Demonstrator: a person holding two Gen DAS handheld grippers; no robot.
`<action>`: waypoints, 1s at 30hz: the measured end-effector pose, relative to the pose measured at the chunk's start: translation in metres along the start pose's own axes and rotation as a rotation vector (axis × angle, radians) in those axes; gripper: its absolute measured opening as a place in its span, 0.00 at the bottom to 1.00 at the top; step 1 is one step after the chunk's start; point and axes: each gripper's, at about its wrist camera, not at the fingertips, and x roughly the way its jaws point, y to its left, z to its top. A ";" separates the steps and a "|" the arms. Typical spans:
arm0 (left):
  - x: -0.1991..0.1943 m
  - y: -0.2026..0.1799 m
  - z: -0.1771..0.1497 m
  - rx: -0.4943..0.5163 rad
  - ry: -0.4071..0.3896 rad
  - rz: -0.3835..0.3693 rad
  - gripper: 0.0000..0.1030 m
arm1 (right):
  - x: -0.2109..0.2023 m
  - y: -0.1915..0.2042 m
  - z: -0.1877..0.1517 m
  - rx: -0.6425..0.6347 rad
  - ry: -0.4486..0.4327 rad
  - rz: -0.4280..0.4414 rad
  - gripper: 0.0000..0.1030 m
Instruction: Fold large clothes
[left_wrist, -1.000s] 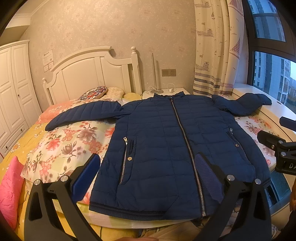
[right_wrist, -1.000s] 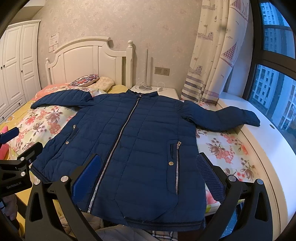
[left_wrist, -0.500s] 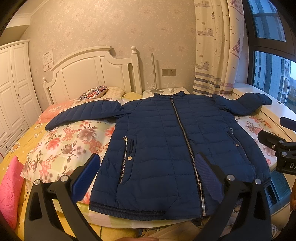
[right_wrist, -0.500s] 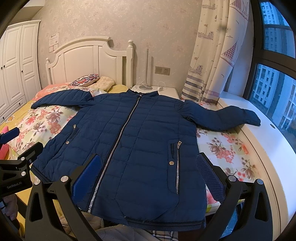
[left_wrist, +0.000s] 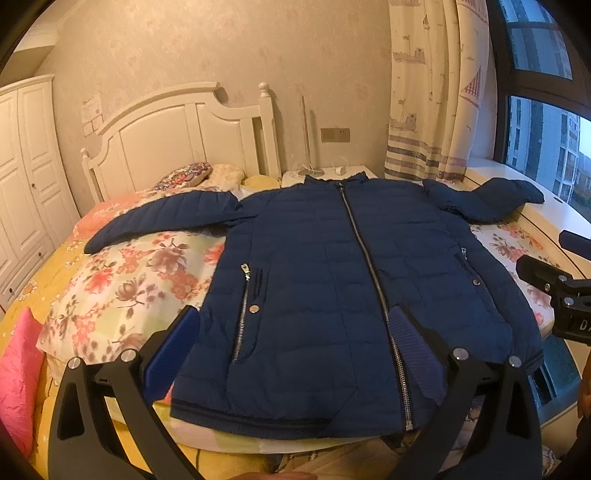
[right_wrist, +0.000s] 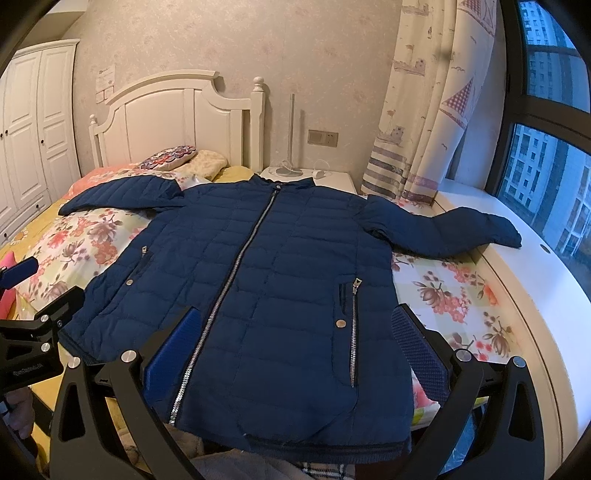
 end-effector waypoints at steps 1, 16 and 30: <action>0.009 -0.001 0.001 0.002 0.017 0.000 0.98 | 0.008 -0.005 -0.001 0.007 0.013 0.001 0.96; 0.269 -0.024 0.079 0.105 0.370 0.039 0.98 | 0.196 -0.222 0.027 0.380 0.243 -0.260 0.96; 0.342 -0.006 0.083 -0.051 0.336 -0.031 0.98 | 0.312 -0.351 0.075 0.602 0.211 -0.390 0.95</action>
